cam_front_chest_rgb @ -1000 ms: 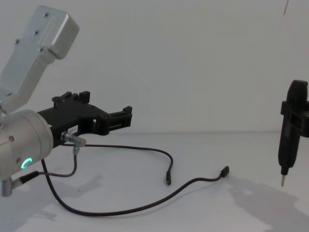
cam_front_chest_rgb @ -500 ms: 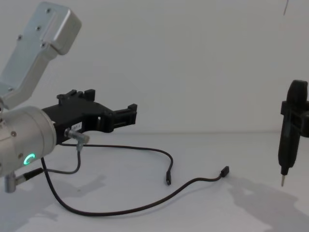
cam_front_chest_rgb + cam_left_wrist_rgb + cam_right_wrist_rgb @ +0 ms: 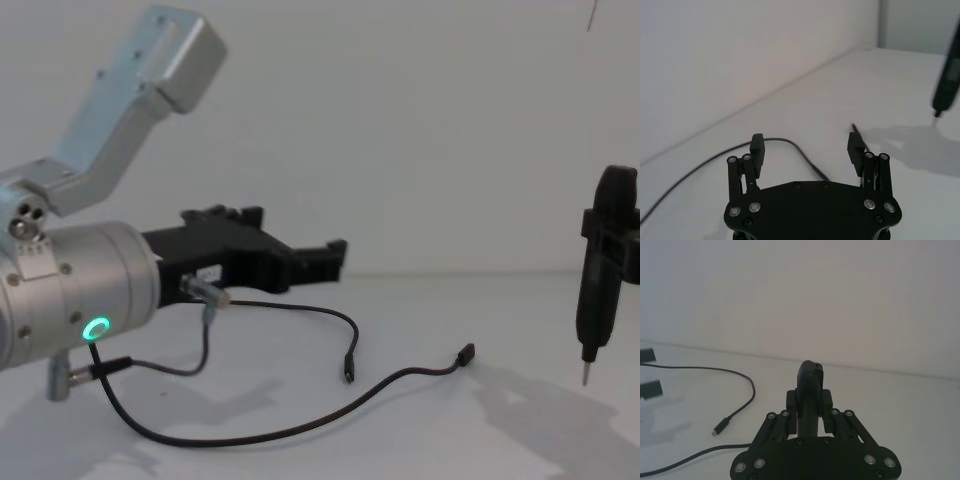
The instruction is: Pick up the data cable with the one hand.
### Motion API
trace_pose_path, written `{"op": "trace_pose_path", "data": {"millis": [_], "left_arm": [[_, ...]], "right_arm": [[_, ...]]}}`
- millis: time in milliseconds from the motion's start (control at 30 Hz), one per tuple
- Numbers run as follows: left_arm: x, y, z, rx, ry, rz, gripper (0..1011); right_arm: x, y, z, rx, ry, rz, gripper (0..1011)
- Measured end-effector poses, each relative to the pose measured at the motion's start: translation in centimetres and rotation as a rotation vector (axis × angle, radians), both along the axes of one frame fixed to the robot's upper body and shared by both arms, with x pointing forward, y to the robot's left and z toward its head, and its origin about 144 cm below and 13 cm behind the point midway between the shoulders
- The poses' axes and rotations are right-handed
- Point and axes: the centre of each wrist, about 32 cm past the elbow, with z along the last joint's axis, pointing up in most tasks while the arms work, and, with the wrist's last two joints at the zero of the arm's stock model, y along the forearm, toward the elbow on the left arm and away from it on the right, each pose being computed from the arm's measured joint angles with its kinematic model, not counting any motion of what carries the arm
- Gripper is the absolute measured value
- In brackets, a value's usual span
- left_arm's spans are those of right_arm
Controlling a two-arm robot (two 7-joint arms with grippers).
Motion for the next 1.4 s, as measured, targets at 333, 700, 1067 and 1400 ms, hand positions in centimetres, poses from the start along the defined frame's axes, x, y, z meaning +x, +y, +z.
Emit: {"op": "trace_pose_path", "data": {"millis": [333, 700, 1067, 1400], "left_arm": [[0.4, -1.0, -0.5, 0.073, 0.091, -0.074, 1001], [1.4, -2.1, -1.5, 0.124, 0.156, -0.083, 1001], [2.5, -3.4, -1.8, 0.127, 0.190, -0.113, 1001], [3.5, -4.2, -1.7, 0.139, 0.224, -0.150, 1001]], "right_arm": [[0.0, 0.0, 0.0, 0.000, 0.000, 0.000, 279], [0.0, 0.0, 0.0, 0.000, 0.000, 0.000, 279], [0.0, 0.0, 0.0, 0.000, 0.000, 0.000, 279], [0.0, 0.0, 0.0, 0.000, 0.000, 0.000, 279]]}}
